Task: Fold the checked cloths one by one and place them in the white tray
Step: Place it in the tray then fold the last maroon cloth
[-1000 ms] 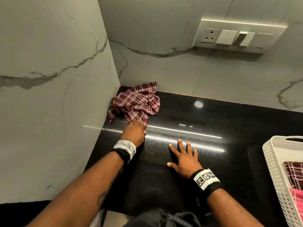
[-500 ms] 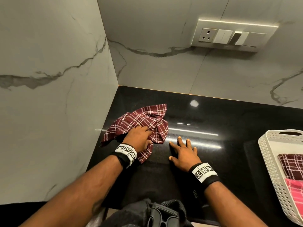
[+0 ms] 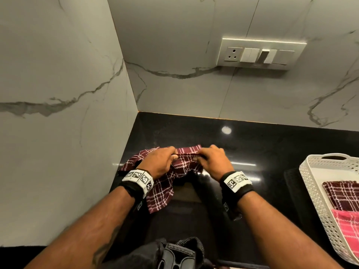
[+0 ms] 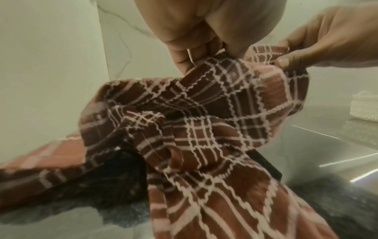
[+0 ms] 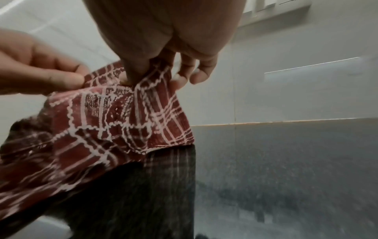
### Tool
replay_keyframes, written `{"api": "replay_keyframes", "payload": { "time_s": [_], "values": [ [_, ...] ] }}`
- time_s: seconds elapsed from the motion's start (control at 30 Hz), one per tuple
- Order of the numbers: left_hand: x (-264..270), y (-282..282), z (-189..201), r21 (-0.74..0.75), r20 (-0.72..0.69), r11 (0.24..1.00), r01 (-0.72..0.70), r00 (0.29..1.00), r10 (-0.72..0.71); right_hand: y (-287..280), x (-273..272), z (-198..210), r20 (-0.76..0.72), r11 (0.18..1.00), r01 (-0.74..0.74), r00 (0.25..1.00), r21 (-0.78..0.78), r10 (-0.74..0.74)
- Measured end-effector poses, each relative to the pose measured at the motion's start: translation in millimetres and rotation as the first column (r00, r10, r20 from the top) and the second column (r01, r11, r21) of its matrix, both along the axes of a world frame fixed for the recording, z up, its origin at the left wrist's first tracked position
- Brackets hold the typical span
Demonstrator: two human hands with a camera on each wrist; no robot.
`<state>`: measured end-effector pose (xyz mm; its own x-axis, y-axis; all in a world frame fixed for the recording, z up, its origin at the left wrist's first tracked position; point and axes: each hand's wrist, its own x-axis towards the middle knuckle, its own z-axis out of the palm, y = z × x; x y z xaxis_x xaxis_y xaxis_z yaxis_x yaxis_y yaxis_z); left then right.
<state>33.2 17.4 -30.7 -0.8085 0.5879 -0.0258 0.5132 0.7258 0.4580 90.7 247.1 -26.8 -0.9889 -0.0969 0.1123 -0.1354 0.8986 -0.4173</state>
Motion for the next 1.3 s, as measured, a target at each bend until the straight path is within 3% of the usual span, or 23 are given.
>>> {"api": "replay_keyframes", "payload": {
  "time_s": [0.07, 0.23, 0.37, 0.4, 0.47, 0.57, 0.63, 0.67, 0.73, 0.8, 0.9, 0.97, 1.0, 1.07, 1.13, 1.2, 1.3],
  "values": [
    [-2, -4, 5, 0.0, 0.012, 1.0, -0.018, 1.0, 0.018, 8, -4, 11, -0.068, 0.998, 0.031, 0.997, -0.045, -0.034],
    [1, 1, 16, 0.105, 0.048, 0.994, -0.04, 0.998, 0.035, 14, -18, 36, -0.055, 0.989, 0.08, 0.995, -0.123, -0.088],
    [6, 15, 32, 0.144, 0.112, 0.989, -0.036, 0.994, 0.02, 15, -25, 48, -0.151, 0.964, 0.255, 0.953, -0.075, -0.263],
    [9, 19, 34, 0.15, 0.127, 0.989, 0.002, 0.992, -0.022, 16, -26, 51, -0.115, 0.95, 0.289, 0.946, -0.118, -0.302],
    [17, 29, 34, 0.127, 0.196, 0.981, 0.145, 0.966, -0.168, 15, -28, 56, 0.013, 0.881, 0.297, 0.949, -0.369, -0.315],
    [24, 44, 32, 0.13, 0.302, 0.955, 0.265, 0.907, -0.293, 9, -26, 61, 0.136, 0.669, 0.284, 0.955, -0.687, -0.265],
    [22, 47, 40, 0.241, 0.201, 0.948, 0.206, 0.945, -0.257, 3, -23, 64, 0.134, 0.622, 0.266, 0.959, -0.737, -0.251],
    [18, 48, 44, 0.323, 0.07, 0.936, 0.143, 0.982, -0.174, 1, -22, 65, 0.135, 0.615, 0.258, 0.961, -0.745, -0.24],
    [9, 47, 55, 0.452, -0.155, 0.89, 0.058, 0.988, 0.014, -1, -22, 63, 0.177, 0.601, 0.264, 0.964, -0.754, -0.2],
    [-6, 52, 69, 0.375, -0.203, 0.921, 0.111, 0.978, -0.035, 1, -20, 63, 0.222, 0.59, 0.259, 0.966, -0.765, -0.135],
    [-27, 61, 84, 0.178, 0.1, 0.959, 0.222, 0.965, -0.242, 6, -17, 63, 0.199, 0.59, 0.193, 0.978, -0.784, -0.055],
    [-38, 66, 91, 0.142, 0.145, 0.967, 0.213, 0.962, -0.233, 11, -14, 67, 0.145, 0.64, 0.18, 0.984, -0.747, -0.108],
    [-42, 66, 96, 0.095, 0.101, 0.976, 0.197, 0.973, -0.206, 15, -13, 69, 0.108, 0.708, 0.183, 0.983, -0.682, -0.15],
    [-49, 65, 107, 0.002, -0.014, 0.986, 0.167, 0.986, -0.167, 26, -10, 71, 0.071, 0.86, 0.199, 0.98, -0.47, -0.188],
    [-59, 59, 116, -0.038, -0.124, 0.989, 0.14, 0.982, -0.143, 41, -5, 68, 0.105, 0.939, 0.237, 0.971, -0.249, -0.217],
    [-73, 51, 125, -0.057, -0.227, 0.993, 0.1, 0.968, -0.11, 57, 2, 66, 0.114, 0.94, 0.331, 0.94, -0.085, -0.321],
    [-89, 40, 141, -0.053, -0.303, 0.997, 0.05, 0.951, -0.064, 82, 3, 78, 0.068, 0.884, 0.468, 0.882, -0.001, -0.467]
  ]
}}
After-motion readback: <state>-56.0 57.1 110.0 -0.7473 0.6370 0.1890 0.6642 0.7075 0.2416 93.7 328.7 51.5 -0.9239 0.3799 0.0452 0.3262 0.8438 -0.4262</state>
